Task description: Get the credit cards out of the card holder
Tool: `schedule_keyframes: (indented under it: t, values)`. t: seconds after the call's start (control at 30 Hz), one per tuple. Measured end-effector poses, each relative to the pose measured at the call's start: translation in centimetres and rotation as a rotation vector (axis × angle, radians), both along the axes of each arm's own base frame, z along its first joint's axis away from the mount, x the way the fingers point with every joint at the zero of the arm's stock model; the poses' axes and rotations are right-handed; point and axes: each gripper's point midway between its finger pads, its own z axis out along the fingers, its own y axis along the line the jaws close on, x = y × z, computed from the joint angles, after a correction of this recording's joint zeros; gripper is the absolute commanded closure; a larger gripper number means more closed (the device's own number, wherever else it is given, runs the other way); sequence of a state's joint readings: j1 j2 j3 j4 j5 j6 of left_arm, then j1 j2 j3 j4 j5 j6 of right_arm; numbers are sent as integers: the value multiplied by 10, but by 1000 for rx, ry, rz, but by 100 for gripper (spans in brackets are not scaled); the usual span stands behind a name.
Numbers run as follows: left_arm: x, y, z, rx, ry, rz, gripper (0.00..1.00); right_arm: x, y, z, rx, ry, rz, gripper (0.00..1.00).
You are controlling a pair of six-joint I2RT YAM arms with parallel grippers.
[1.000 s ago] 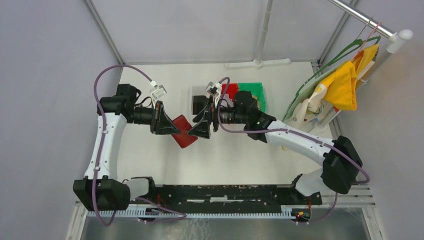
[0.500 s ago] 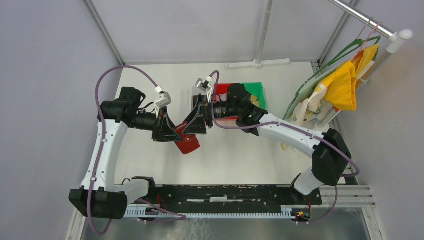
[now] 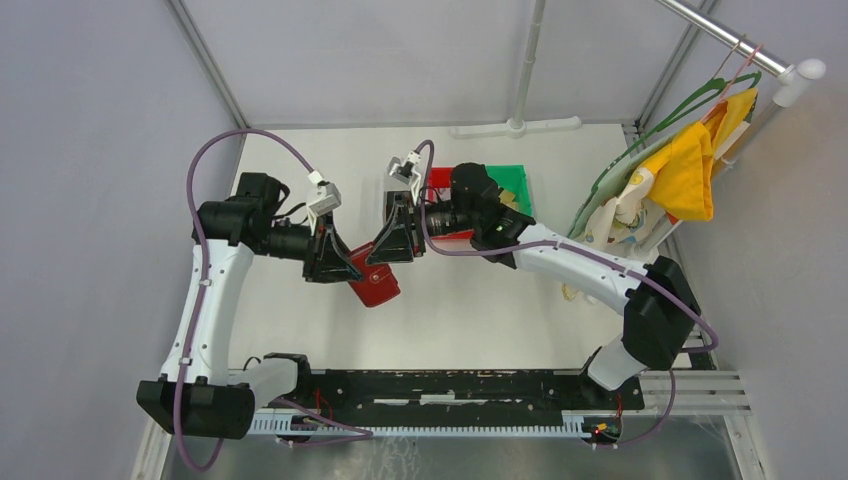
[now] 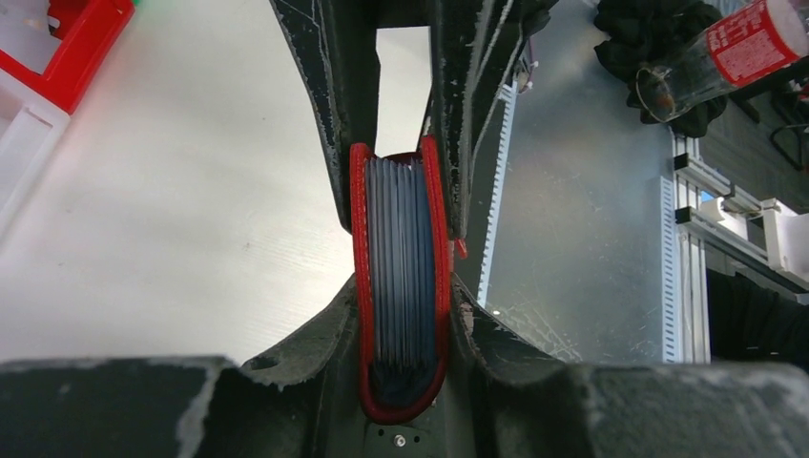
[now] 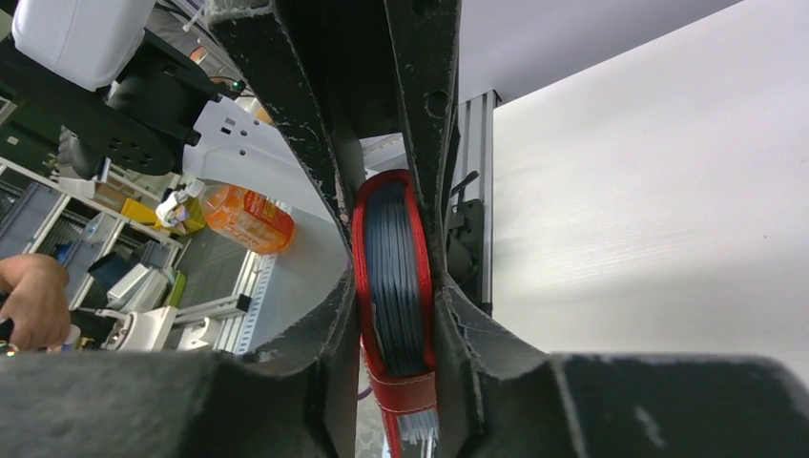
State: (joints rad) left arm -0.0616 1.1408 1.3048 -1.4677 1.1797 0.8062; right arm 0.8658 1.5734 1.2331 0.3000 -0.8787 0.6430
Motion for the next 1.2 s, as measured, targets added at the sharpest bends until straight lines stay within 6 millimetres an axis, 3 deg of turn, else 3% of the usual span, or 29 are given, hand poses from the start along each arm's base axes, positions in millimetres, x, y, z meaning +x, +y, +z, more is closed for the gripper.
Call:
schedule_keyframes:
  t: [0.03,0.1,0.17,0.2,0.37,0.47,0.57,0.63,0.77,0.93,1.0,1.1,1.2]
  values:
    - [0,0,0,-1,0,-1,80,0,0,0,-1,-6,1,88]
    - [-2,-1,2,-6,5,-2,38,1,1,1,0,-20,4,99]
    - [-1,-1,2,-5,-1,-3,10,3,2,3,-7,-23,-2,100]
    - [-1,-1,2,-5,-4,-4,2,6,3,4,-10,-17,-14,100]
    - [2,-1,3,-9,-8,1,3,24,7,12,-9,-27,-121,100]
    - [6,-2,4,-14,-16,9,18,35,2,14,5,-35,-215,100]
    - [7,-3,4,-26,-11,12,41,34,-14,20,57,-38,-295,100]
    - [7,-5,6,-41,-3,11,48,32,-20,24,84,-35,-320,100]
    - [6,-8,13,-82,5,3,49,30,-34,31,171,-21,-380,100]
    - [4,-11,19,-120,23,-3,50,28,-38,33,250,17,-404,100]
    - [4,-12,21,-137,38,-5,48,26,-38,35,283,26,-413,100]
    - [4,-13,25,-157,46,-8,36,25,-38,39,319,32,-430,100]
    - [2,-14,28,-167,57,-10,37,23,-36,49,363,26,-452,100]
